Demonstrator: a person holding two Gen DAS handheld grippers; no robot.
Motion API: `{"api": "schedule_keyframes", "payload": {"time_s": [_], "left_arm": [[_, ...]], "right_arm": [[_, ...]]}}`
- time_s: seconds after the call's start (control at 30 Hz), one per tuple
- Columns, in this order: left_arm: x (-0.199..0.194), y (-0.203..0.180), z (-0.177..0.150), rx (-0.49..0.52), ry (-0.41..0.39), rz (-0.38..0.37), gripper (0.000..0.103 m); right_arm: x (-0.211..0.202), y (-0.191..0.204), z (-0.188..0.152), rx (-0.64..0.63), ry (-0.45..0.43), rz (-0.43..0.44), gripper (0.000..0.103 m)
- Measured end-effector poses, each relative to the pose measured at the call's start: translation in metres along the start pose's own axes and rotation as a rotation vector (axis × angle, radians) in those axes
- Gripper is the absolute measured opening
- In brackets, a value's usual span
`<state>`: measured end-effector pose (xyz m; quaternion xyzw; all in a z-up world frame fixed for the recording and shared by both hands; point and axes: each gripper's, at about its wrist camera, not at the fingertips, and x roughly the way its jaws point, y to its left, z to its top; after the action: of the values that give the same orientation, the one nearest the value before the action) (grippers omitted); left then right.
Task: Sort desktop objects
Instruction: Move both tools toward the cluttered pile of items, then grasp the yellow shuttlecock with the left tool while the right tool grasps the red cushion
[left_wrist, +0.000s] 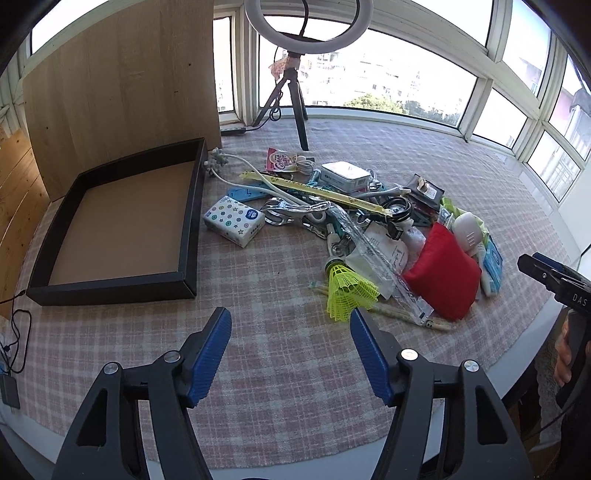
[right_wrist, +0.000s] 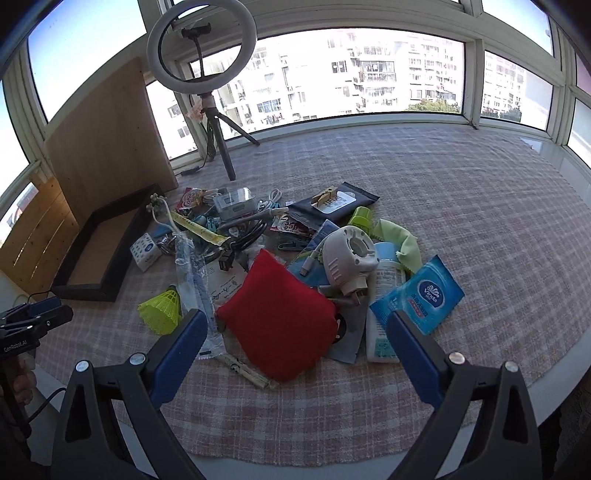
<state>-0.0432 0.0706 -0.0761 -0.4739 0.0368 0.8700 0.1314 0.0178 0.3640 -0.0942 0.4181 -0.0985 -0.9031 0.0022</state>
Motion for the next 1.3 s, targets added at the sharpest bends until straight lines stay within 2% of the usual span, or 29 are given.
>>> {"api": "schedule_keyframes", "payload": {"time_s": [0.1,0.3,0.4,0.47,0.63,0.73,0.77,0.83,0.87,0.9,0.93,1.0,1.07,1.13,1.3], "left_arm": [[0.014,-0.007,0.005,0.044,0.019,0.007,0.064],[0.042,-0.02,0.009,0.097,0.078,-0.051,0.063],[0.059,-0.026,0.008,0.113,0.119,-0.072,0.057],[0.07,-0.028,0.009,0.123,0.146,-0.095,0.056],[0.094,-0.032,0.012,0.133,0.183,-0.092,0.056],[0.111,-0.032,0.013,0.124,0.214,-0.095,0.054],[0.116,-0.032,0.013,0.122,0.225,-0.085,0.05],[0.124,-0.033,0.013,0.118,0.239,-0.061,0.042],[0.127,-0.034,0.013,0.118,0.241,-0.056,0.038],[0.128,-0.036,0.013,0.12,0.241,-0.051,0.036],[0.129,-0.038,0.013,0.124,0.24,-0.045,0.035],[0.128,-0.043,0.013,0.133,0.235,-0.036,0.02],[0.127,-0.045,0.013,0.132,0.225,-0.024,0.011],[0.124,-0.045,0.012,0.12,0.22,-0.017,0.002],[0.111,-0.038,0.014,0.1,0.169,0.018,0.001]], "right_arm": [[0.012,0.003,0.008,-0.07,0.03,0.064,0.089],[0.054,0.01,0.028,-0.263,0.12,0.119,0.089],[0.082,0.009,0.037,-0.308,0.175,0.169,0.086],[0.1,0.007,0.043,-0.33,0.21,0.2,0.084],[0.13,0.014,0.049,-0.408,0.27,0.265,0.084],[0.146,0.024,0.044,-0.467,0.31,0.269,0.084],[0.148,0.028,0.041,-0.497,0.311,0.26,0.084],[0.151,0.036,0.037,-0.545,0.309,0.253,0.076],[0.151,0.038,0.036,-0.557,0.313,0.262,0.062],[0.152,0.04,0.036,-0.565,0.318,0.265,0.055],[0.151,0.042,0.036,-0.573,0.31,0.263,0.053],[0.147,0.04,0.039,-0.573,0.289,0.268,0.031],[0.145,0.036,0.043,-0.534,0.282,0.292,0.021],[0.143,0.033,0.046,-0.504,0.282,0.313,0.017],[0.136,0.031,0.048,-0.455,0.243,0.307,0.007]]}}
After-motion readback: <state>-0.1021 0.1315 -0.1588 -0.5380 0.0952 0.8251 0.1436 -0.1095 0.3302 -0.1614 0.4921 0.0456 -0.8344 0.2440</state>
